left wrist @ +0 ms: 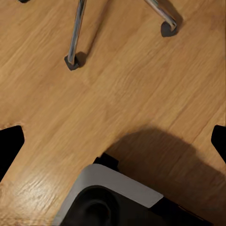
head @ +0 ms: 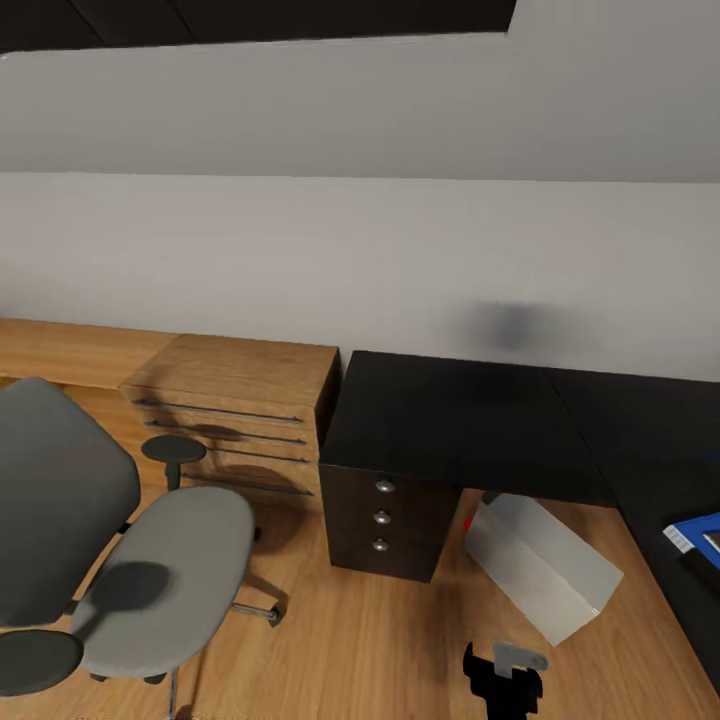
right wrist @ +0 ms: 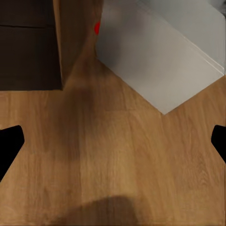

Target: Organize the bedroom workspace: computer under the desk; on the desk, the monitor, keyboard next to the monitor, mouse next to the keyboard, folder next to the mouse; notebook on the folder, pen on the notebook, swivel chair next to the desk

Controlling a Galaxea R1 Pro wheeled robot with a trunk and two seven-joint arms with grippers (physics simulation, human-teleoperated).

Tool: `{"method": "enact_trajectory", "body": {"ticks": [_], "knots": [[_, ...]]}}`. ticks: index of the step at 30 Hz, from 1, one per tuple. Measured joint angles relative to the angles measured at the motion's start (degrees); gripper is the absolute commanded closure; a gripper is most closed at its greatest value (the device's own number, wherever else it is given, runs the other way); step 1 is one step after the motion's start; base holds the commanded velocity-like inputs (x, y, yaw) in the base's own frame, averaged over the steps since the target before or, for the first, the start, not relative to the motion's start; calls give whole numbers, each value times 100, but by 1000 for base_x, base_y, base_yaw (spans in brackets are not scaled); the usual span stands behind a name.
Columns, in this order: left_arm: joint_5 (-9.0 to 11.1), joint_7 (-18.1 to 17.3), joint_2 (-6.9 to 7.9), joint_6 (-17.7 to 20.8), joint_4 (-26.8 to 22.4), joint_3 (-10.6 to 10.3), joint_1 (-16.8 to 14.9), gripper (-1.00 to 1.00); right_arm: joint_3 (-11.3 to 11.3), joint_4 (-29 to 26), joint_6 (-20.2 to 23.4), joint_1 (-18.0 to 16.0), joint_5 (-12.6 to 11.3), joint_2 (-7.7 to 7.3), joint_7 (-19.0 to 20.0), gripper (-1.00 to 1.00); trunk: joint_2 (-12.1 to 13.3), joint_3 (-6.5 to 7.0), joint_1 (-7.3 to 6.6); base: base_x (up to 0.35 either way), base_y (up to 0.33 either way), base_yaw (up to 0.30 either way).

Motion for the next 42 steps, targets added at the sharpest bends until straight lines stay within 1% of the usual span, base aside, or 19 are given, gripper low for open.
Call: {"method": "enact_trajectory", "body": {"ticks": [3,6,7,9,12,14,17,19,24,35,39,40,42], "knots": [[-8,-17,-4,-11,258,6,0,-100,-2,14,-119,266,-17,-86,40,-100,0,22,0,0,0,117],[-9,-22,-3,-13,339,11,-1,-100,10,18,-149,385,-18,-151,70,-100,0,47,0,0,0,53],[-7,-24,-3,-10,375,13,-1,-100,4,20,-162,448,-24,-198,124,-100,0,56,0,0,0,28],[-7,-26,-3,-7,424,16,-1,-100,12,21,-168,504,-25,-249,222,-100,0,74,0,0,0,18],[-10,-31,7,-25,652,23,-1,-100,6,20,-178,575,-39,-393,600,-100,0,102,0,0,0,8],[-8,-33,18,-39,785,27,-1,-100,7,18,-180,592,-60,-457,798,-100,0,120,0,0,0,3],[-5,-35,25,-60,862,33,-2,-100,8,19,-181,603,-84,-489,917,-100,0,148,0,0,0,2],[6,-36,38,-145,915,39,-2,-100,7,22,-187,614,-102,-505,1000,-100,0,167,0,0,0,0],[6,-36,41,-226,936,39,-2,-100,13,23,-190,618,-110,-505,1034,-100,0,214,2,-108,0,0],[5,-29,41,-248,941,47,-1,-100,23,15,-248,619,-100,-470,1047,-100,1,316,4,-315,0,32],[9,-28,41,-256,941,48,-1,-100,27,18,-343,619,-86,-395,1052,-100,1,350,3,-264,0,156],[10,-28,41,-305,940,46,-1,-100,34,19,-361,619,-79,-329,1051,-100,0,357,1,-111,0,182],[11,-28,39,-413,940,42,-1,-100,26,19,-372,619,-80,-265,1051,-100,0,372,1,-58,0,189]]}}
